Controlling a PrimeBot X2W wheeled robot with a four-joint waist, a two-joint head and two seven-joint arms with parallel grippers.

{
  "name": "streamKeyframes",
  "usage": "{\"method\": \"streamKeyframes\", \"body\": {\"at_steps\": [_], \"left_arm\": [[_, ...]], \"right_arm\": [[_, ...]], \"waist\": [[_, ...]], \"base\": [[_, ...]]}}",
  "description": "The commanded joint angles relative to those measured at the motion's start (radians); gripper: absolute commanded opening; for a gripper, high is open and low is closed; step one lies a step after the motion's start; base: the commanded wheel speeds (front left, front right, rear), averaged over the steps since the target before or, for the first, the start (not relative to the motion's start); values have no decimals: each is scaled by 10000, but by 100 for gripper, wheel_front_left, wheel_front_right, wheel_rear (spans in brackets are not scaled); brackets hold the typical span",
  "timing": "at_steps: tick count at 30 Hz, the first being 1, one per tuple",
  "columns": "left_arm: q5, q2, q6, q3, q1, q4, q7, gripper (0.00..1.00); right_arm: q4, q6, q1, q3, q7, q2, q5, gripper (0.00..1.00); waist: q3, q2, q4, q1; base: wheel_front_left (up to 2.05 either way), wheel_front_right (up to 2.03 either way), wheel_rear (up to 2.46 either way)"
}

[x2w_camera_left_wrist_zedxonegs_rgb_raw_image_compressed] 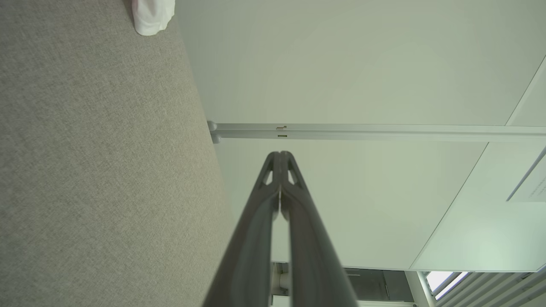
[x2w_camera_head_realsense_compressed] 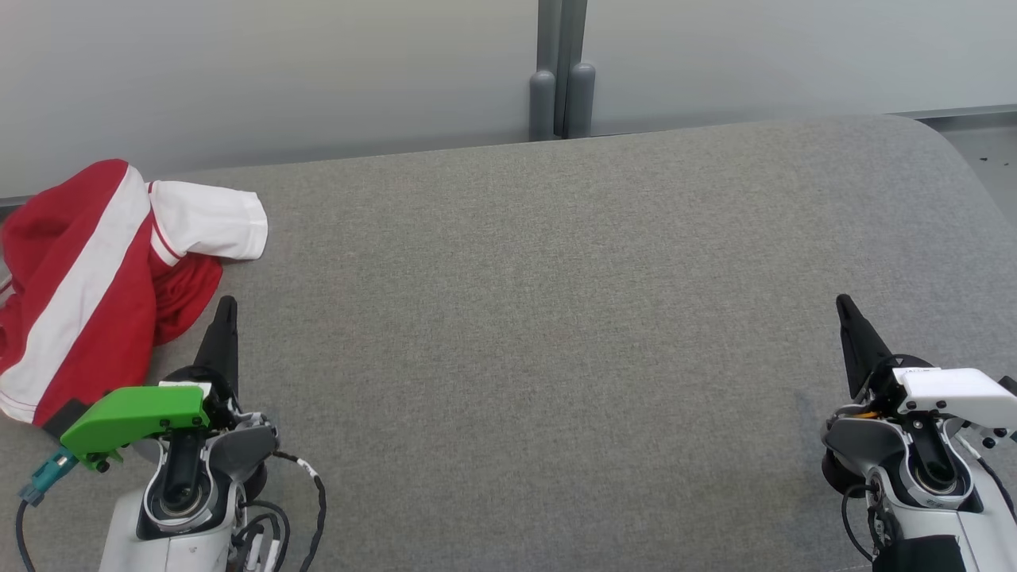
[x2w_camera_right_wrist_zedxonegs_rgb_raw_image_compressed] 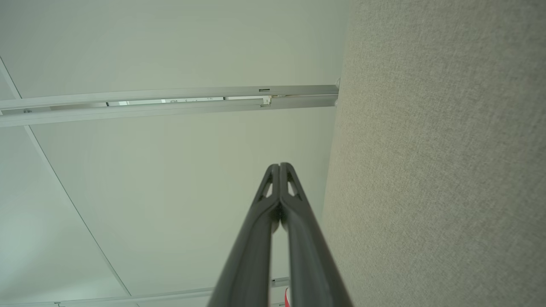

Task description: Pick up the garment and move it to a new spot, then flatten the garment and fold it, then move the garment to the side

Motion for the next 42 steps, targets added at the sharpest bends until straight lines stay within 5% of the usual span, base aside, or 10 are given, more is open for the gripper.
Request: {"method": "streamKeyframes", "body": {"at_steps": [1,29,30,42], "left_arm": [[-7,5,-41,8,-128,31,10,0],[-7,5,-41,8,-128,31,10,0],[0,0,0,0,0,0,0,100],[137,-46,-31,-307,667,-176,-390,100]], "right_arm": [[21,8,-49,-2,12,-54,33,0],[21,8,-49,-2,11,-54,34,0],[0,0,0,0,0,0,0,100],[0,-1,579,392,-436,102,-143,100]], "waist": [[0,0,0,0],[0,0,0,0],[0,0,0,0],[-24,12,-1,0]], "base": [[0,0,0],[0,0,0],[0,0,0],[0,0,0]]}}
